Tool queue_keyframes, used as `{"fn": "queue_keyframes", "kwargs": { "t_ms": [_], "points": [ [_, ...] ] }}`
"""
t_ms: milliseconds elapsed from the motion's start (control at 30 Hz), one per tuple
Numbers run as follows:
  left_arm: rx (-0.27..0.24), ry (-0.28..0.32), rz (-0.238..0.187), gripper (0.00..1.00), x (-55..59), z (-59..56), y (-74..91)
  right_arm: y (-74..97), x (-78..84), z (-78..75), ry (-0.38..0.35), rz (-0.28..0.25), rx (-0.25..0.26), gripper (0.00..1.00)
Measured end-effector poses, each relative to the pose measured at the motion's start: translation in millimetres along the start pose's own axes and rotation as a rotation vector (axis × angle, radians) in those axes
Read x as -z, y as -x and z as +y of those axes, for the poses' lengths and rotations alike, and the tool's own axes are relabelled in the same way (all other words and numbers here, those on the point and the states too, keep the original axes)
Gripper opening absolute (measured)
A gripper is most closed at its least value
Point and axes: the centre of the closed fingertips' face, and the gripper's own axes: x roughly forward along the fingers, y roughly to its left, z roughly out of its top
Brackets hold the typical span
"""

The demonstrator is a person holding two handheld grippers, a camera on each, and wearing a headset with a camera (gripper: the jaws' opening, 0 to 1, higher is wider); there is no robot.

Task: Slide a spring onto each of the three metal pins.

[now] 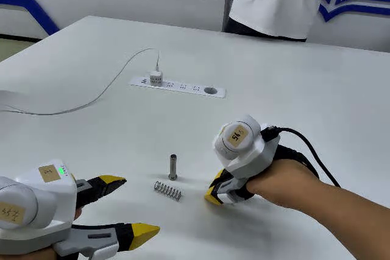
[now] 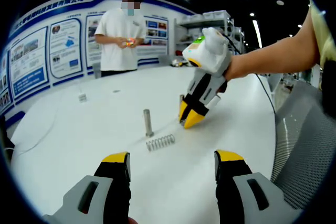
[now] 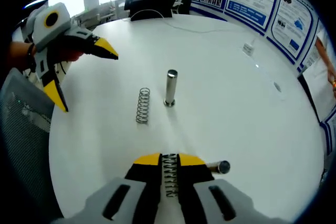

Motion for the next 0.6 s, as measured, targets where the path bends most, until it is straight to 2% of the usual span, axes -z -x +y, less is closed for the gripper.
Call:
{"fn": "queue_keyframes", "kwargs": {
  "t_ms": [200,600],
  "points": [
    [-0.002,-0.001,0.000,0.66,0.1,0.6,0.1,1.7,1.7,0.1,-0.003,-0.004,0.008,0.12],
    [0.001,-0.004,-0.001,0.66,-0.9,0.5,-1.1,21.5,-5.0,3.1,-0.024,-0.075,0.028,0.12]
  ]
}}
